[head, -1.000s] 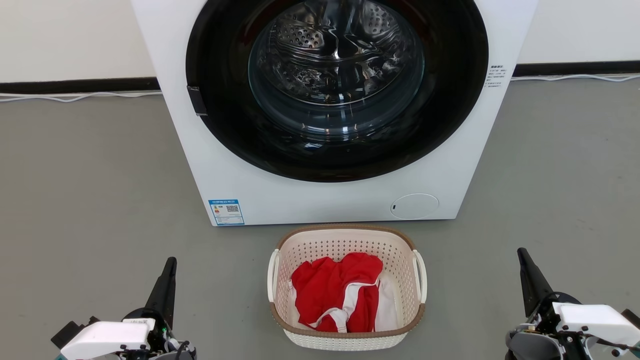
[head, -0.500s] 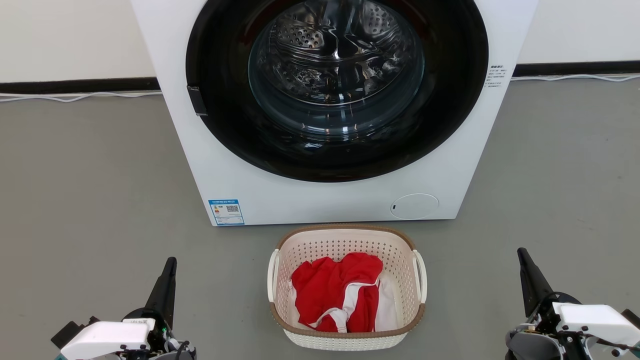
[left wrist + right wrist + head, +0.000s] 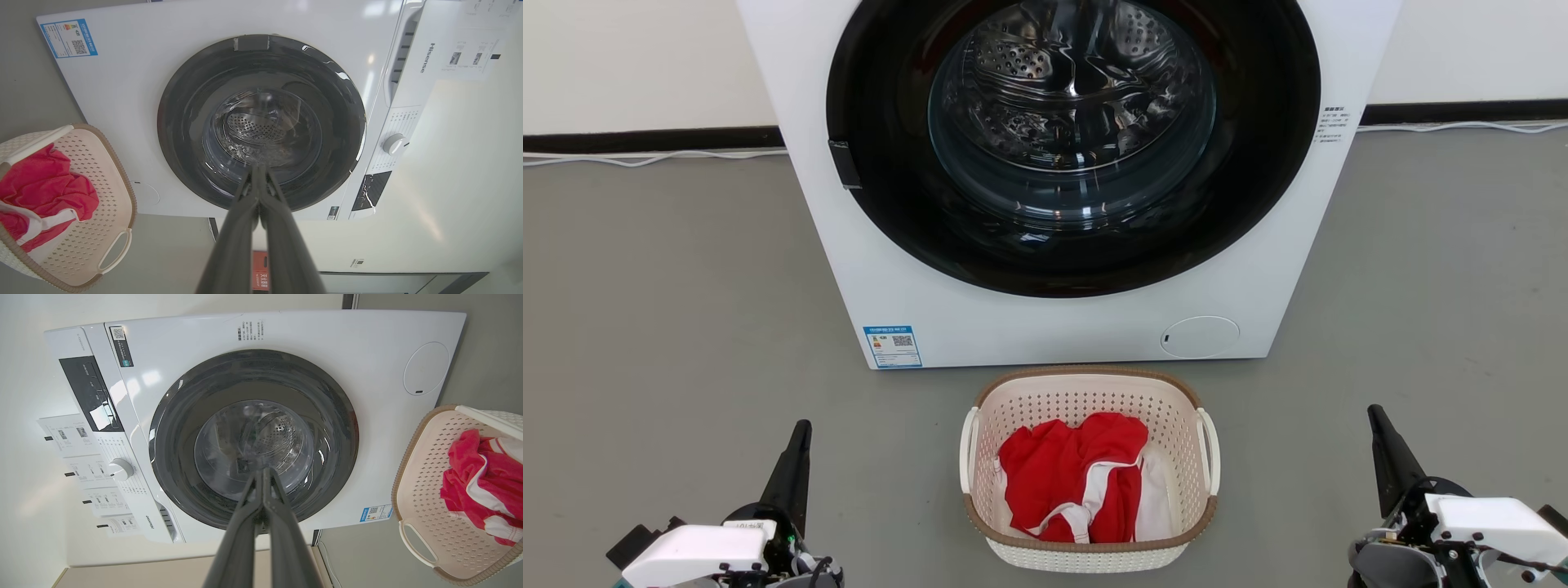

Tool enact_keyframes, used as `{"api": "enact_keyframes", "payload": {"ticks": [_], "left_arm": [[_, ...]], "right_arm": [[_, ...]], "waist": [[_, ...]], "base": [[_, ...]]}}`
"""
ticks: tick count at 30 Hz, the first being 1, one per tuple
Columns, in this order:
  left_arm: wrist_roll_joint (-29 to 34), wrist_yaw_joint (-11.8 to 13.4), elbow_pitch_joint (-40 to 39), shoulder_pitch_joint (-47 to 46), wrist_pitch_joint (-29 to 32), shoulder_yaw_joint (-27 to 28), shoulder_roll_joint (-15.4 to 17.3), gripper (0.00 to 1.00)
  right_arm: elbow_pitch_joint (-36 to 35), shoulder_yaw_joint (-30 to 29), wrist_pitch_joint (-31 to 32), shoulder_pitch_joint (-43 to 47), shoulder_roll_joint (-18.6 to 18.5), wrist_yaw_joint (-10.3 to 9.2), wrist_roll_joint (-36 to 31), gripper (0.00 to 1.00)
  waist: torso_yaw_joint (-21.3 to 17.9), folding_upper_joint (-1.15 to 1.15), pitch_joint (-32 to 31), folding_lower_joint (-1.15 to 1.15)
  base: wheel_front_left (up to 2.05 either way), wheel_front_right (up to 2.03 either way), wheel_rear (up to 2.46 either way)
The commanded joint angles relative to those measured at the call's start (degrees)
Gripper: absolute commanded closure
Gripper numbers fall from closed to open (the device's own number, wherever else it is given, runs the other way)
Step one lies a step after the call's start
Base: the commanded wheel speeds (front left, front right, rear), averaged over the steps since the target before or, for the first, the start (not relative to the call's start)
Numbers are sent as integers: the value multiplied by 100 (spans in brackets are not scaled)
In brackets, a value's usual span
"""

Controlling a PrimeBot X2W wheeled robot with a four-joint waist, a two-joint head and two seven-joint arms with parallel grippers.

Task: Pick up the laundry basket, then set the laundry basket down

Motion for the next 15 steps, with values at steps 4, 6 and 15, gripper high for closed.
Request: {"api": "enact_keyframes", "payload": {"ticks": [4,6,15], "left_arm": [[-1,-40,-165,-321,36,175,60,100],[-1,-40,-165,-321,36,175,60,100],[-1,-40,-165,-321,36,175,60,100]], "right_arm": [[-170,111,43,-240,-61,41,39,100],[-170,111,43,-240,-61,41,39,100],[-170,111,43,-240,-61,41,39,100]], "waist": [[0,0,0,0],[0,0,0,0],[0,0,0,0]], "base": [[0,0,0],[0,0,0],[0,0,0]]}}
